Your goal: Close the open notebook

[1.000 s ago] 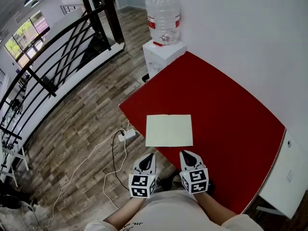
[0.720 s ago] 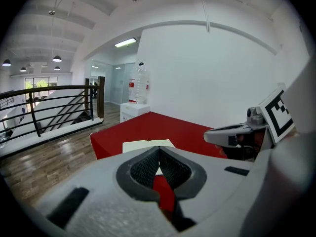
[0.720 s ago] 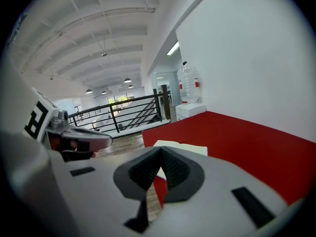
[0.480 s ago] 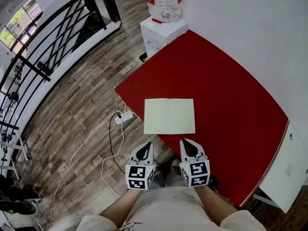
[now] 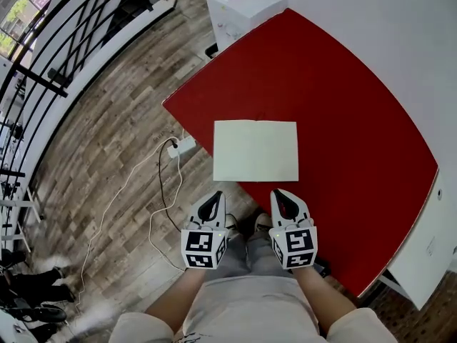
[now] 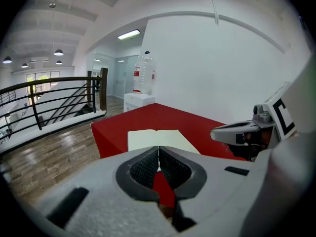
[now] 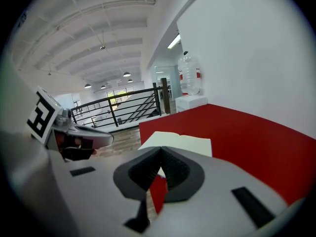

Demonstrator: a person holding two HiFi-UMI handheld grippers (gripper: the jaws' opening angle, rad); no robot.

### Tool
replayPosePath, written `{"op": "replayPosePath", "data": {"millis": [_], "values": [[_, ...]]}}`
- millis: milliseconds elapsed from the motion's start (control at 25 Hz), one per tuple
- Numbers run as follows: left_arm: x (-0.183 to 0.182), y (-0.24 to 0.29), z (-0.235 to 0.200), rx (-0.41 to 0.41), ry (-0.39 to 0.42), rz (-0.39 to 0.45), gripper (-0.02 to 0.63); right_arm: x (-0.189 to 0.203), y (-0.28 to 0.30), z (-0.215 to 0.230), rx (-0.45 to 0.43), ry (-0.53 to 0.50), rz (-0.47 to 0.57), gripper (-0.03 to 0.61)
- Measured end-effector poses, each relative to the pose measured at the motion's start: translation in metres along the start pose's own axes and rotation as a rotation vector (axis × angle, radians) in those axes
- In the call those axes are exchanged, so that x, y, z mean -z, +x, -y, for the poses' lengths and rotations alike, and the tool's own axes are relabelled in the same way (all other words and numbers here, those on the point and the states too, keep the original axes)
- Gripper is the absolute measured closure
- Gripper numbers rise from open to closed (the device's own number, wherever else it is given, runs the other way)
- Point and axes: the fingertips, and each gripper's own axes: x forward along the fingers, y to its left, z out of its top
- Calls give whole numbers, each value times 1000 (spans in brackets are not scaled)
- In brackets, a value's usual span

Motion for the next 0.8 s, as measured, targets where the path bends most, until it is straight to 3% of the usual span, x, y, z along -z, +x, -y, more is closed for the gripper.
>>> {"op": "replayPosePath", "data": {"millis": [320, 480, 800], "values": [[20, 27, -26, -24, -39, -16, 600, 12, 24, 0, -6, 7, -22, 574], [35, 45, -52, -50, -68, -25, 553, 20, 34, -3, -12, 17, -37, 574], [73, 82, -73, 3, -251, -91, 476, 36, 43, -9, -16, 42, -71, 574]]}}
